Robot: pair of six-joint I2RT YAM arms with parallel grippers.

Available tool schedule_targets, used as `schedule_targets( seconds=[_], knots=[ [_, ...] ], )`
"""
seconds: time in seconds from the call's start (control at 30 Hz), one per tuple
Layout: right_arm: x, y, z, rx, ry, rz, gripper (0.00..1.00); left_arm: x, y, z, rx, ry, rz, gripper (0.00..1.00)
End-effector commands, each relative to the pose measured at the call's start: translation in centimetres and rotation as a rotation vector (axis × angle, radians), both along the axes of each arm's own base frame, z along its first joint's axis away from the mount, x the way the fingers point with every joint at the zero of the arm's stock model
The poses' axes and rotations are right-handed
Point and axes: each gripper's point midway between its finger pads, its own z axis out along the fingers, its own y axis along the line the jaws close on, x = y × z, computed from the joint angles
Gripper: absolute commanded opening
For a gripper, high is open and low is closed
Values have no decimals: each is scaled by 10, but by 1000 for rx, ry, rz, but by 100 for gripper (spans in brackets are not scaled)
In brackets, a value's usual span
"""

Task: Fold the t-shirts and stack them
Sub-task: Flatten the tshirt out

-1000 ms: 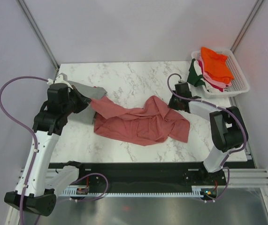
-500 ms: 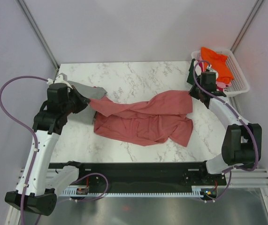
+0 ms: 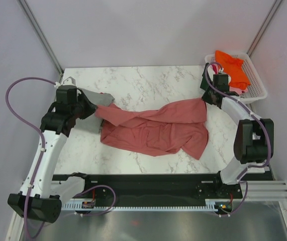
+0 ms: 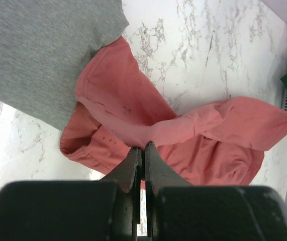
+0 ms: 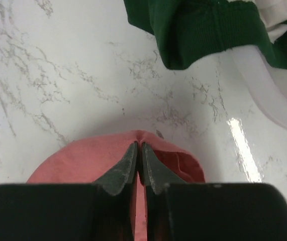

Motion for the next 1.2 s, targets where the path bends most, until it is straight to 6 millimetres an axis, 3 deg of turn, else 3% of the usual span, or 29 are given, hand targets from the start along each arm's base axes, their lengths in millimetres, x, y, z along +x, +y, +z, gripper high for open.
schedule_targets(
  seconds=[0.0,0.03,0.13,0.2,0.23,0.3,0.33,0.37,0.4,0.53,0.73,1.07,1.17],
  knots=[
    [30,0,3,33,-32,-19,16,25,4,3,29,-22,19,2],
    [35,3,8,46,-44,-10,41,29,3,2,26,-13,18,2],
    [30,7,6,59,-38,3,55,42,2,-4,18,18,31,2],
    [19,5,13,55,-54,4,57,49,2,-4,11,22,31,2],
    [8,5,2,53,-30,6,59,51,2,-5,10,25,29,2],
    [-6,3,8,31,-44,14,60,52,2,-3,2,23,24,2],
    [-20,1,-6,22,-12,13,60,52,1,-4,1,25,20,2],
    [-26,-1,0,7,-26,16,59,51,-3,-4,-7,24,-6,2],
    [-36,-2,-10,2,-4,14,59,51,-4,-3,-10,20,-14,2],
    [-54,-3,-11,-7,-11,20,59,49,-2,-8,-3,30,-11,2],
    [-59,-1,-14,-4,-9,30,59,45,-4,-10,-14,35,-42,2],
    [-60,-2,-46,-3,73,22,56,44,-2,-16,-21,48,-32,2],
    [-61,-5,-56,-9,99,5,51,44,0,-15,-14,38,-25,2]
  ],
)
